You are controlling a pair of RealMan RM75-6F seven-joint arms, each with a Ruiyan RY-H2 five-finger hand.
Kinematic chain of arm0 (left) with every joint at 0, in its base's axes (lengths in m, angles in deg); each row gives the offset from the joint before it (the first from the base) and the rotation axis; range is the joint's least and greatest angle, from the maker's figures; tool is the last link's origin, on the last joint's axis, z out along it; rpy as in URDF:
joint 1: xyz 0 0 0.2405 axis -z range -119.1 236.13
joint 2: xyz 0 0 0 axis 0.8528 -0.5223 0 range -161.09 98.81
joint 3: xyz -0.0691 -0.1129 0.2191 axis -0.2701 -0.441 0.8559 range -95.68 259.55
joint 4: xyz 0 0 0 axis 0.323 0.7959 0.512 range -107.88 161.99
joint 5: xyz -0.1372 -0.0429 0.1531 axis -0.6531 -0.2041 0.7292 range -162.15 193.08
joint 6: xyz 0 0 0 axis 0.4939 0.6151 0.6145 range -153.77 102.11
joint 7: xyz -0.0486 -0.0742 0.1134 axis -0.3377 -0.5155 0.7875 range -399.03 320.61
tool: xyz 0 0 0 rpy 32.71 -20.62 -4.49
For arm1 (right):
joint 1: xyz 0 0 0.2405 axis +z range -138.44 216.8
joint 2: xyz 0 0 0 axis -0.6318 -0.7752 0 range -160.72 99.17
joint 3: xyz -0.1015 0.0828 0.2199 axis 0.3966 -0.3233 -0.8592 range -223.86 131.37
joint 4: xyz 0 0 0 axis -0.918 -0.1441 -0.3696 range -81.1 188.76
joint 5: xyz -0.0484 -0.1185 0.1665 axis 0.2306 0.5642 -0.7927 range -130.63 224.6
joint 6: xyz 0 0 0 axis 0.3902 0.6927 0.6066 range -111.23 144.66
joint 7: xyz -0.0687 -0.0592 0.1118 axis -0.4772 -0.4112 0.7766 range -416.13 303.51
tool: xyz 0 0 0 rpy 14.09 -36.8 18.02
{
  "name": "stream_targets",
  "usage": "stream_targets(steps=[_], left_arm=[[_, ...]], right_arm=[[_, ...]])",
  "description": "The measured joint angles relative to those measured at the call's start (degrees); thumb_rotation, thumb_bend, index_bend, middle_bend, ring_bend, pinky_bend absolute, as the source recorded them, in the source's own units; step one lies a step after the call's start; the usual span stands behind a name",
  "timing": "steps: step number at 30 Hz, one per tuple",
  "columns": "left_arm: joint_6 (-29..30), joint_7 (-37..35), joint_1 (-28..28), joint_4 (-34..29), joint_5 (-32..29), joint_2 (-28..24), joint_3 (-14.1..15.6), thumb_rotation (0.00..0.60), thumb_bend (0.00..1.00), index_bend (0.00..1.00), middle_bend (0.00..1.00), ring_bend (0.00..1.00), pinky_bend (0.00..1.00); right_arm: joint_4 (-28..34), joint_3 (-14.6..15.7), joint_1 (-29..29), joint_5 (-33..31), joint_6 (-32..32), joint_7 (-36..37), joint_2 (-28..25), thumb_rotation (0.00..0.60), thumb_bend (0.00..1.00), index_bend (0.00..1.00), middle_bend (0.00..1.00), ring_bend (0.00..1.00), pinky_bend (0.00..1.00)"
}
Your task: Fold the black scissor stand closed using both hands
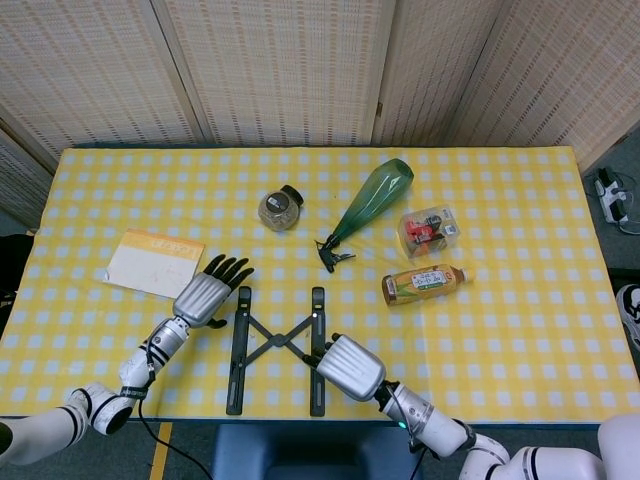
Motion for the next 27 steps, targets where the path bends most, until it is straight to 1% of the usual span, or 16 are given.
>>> stream_targets(steps=[7, 17, 27], left_arm=[[-0.09, -2.97, -0.30, -0.28, 0.22, 0.75, 0.68, 0.600, 0.13, 0.00, 0.00, 0.00, 0.00], [0.10, -3.32, -0.35, -0.36, 0.45, 1.16, 1.05, 0.600, 0.13, 0.00, 0.00, 0.00, 0.00], [0.00, -4.22, -0.47, -0.26, 0.33, 1.22, 1.21, 0.600, 0.13, 0.00, 0.00, 0.00, 0.00]], right_arm=[[-3.47, 1.02, 0.30, -0.34, 0.20, -0.76, 1.59, 0.600, 0.32, 0.42, 0.61, 0.73, 0.66], [-10.19, 2.43, 0.64, 0.03, 1.30, 0.24, 5.11, 0.600, 0.32, 0.42, 0.62, 0.73, 0.67], [-17.08, 3.26, 1.62, 2.03, 3.31, 0.77, 8.77, 0.600, 0.32, 0.42, 0.62, 0.73, 0.67]])
